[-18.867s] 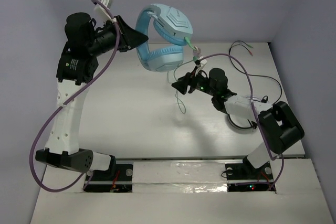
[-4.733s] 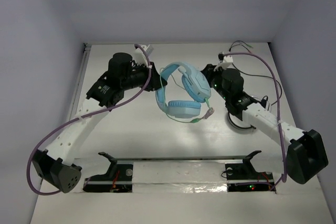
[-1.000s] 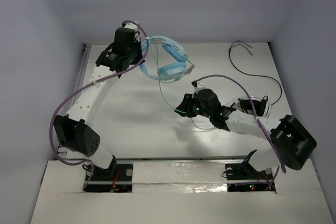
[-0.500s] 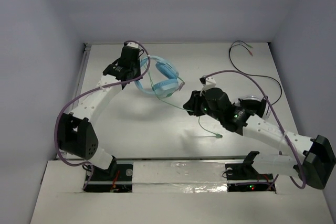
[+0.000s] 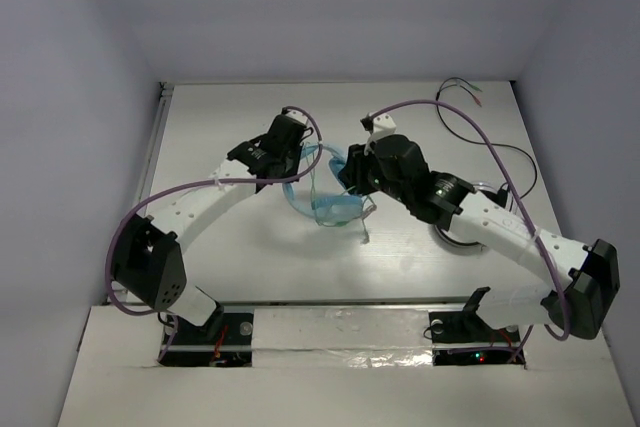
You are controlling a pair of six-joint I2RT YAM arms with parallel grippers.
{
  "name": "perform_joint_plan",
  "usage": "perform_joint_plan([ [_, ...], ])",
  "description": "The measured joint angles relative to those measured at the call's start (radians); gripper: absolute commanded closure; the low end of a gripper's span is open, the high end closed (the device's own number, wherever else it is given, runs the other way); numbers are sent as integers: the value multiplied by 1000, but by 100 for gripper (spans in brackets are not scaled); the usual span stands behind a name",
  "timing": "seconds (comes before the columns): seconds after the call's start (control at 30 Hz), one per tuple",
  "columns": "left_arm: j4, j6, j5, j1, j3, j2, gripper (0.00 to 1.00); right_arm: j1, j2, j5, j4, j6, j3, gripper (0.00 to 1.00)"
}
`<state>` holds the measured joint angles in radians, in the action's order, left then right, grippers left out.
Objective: Wrap the headphones
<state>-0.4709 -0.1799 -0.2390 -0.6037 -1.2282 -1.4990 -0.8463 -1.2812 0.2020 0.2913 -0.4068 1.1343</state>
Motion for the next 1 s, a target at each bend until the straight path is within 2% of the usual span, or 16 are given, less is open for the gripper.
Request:
perform_joint_plan([
  [0.17, 2, 19, 30, -20, 18, 0, 100, 0, -47, 94, 54, 47, 55, 100],
  [0.3, -10, 34, 44, -37, 45, 11, 100, 0, -77, 212, 76, 82, 96, 91],
  [0.37, -18, 35, 44, -49, 64, 22, 100, 0, -93, 259, 90, 98, 115, 89],
  [0.4, -20, 37, 43, -53, 71, 25, 100, 0, -104, 282, 96, 107, 126, 85],
  [0.53, -24, 43, 86, -76, 106, 49, 100, 3, -156, 336, 97, 136, 156, 84],
  [0.77, -29, 55, 225, -77, 124, 132, 100, 50, -225, 328, 57, 161, 159, 84],
  [1.0, -24, 60, 378, -77, 122, 244, 100, 80, -294, 237, -24, 151, 158, 84],
])
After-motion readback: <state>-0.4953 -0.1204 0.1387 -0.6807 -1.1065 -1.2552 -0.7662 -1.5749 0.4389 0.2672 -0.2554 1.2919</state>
